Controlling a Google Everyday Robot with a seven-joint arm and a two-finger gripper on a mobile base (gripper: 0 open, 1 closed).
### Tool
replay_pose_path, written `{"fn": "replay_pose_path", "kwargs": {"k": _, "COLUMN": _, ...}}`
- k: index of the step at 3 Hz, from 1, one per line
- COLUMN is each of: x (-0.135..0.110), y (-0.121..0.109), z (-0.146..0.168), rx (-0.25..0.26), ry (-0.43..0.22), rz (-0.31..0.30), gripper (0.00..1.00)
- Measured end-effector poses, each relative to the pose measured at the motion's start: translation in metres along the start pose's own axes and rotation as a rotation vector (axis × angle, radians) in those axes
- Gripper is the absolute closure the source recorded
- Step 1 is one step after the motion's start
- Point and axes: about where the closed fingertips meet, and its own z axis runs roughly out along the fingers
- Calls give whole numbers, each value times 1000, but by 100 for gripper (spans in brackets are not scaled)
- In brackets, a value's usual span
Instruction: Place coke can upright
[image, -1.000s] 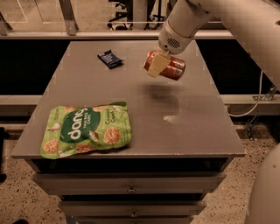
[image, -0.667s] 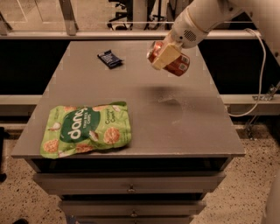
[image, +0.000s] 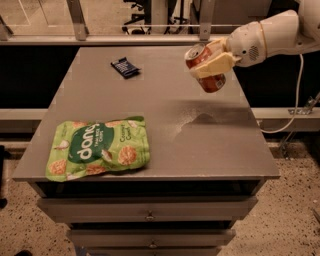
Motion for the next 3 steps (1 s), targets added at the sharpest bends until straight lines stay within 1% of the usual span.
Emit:
{"fn": "replay_pose_path", "kwargs": {"k": 1, "x": 12, "y": 6, "z": -15, "rx": -23, "ry": -175, "rz": 70, "gripper": 100}}
{"fn": "replay_pose_path", "kwargs": {"k": 2, "x": 26, "y": 15, "z": -21, "rx": -26, "ry": -350, "rz": 160, "gripper": 100}}
{"fn": "replay_pose_path", "kwargs": {"k": 3, "x": 37, "y": 20, "z": -18, "rx": -33, "ry": -462, "rz": 219, "gripper": 100}}
